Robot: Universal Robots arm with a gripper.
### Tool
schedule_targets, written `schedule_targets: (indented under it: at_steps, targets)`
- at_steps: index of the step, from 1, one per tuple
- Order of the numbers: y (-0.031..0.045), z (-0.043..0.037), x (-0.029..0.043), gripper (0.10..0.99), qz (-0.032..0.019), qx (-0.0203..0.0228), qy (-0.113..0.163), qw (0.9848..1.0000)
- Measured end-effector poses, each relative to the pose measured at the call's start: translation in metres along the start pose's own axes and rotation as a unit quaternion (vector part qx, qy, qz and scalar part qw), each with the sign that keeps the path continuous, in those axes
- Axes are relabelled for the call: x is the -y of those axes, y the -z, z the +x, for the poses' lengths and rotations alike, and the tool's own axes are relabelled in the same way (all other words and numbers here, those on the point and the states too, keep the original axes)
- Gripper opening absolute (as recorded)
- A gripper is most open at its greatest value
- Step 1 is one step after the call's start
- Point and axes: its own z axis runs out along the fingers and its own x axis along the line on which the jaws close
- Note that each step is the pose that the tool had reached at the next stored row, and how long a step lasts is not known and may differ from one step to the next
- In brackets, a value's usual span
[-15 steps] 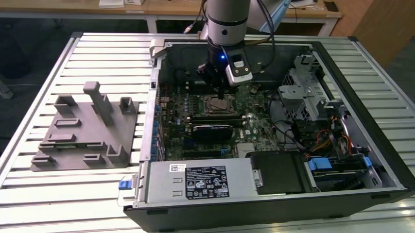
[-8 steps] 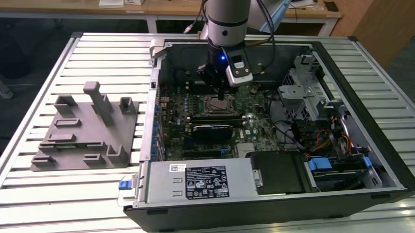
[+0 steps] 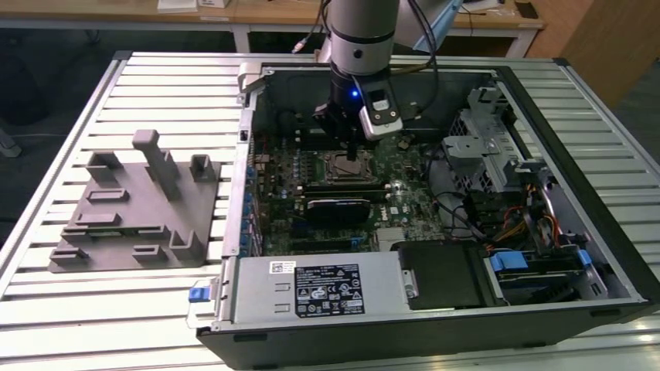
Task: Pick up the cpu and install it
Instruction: 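Install the second cpu locking lever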
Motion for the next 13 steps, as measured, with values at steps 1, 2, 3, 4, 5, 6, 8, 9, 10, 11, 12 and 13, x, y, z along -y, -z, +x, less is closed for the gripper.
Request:
schedule_targets:
  at_steps: [1, 2, 3, 4, 5, 6, 8, 9, 10, 11, 12, 13]
  targets:
    - [0.0000, -0.0001, 0.0003, 0.106, 0.0000, 0.0000, 0.000, 1.0000]
    - [0.0000, -0.0001, 0.0005, 0.106, 0.0000, 0.0000, 0.000, 1.0000]
    - [0.0000, -0.0002, 0.0008, 0.106, 0.0000, 0.0000, 0.000, 1.0000]
    - [0.0000, -0.0003, 0.0010, 0.106, 0.0000, 0.0000, 0.000, 1.0000]
    - [0.0000, -0.0004, 0.0013, 0.106, 0.0000, 0.0000, 0.000, 1.0000]
    - [0.0000, -0.0004, 0.0016, 0.106, 0.0000, 0.0000, 0.000, 1.0000]
    - [0.0000, -0.0006, 0.0021, 0.106, 0.0000, 0.0000, 0.000, 1.0000]
    - [0.0000, -0.0006, 0.0023, 0.106, 0.0000, 0.0000, 0.000, 1.0000]
    - [0.0000, -0.0007, 0.0026, 0.106, 0.0000, 0.0000, 0.000, 1.0000]
    - [0.0000, -0.0008, 0.0029, 0.106, 0.0000, 0.0000, 0.000, 1.0000]
    - [0.0000, -0.0009, 0.0032, 0.106, 0.0000, 0.0000, 0.000, 1.0000]
    - [0.0000, -0.0010, 0.0035, 0.106, 0.0000, 0.0000, 0.000, 1.0000]
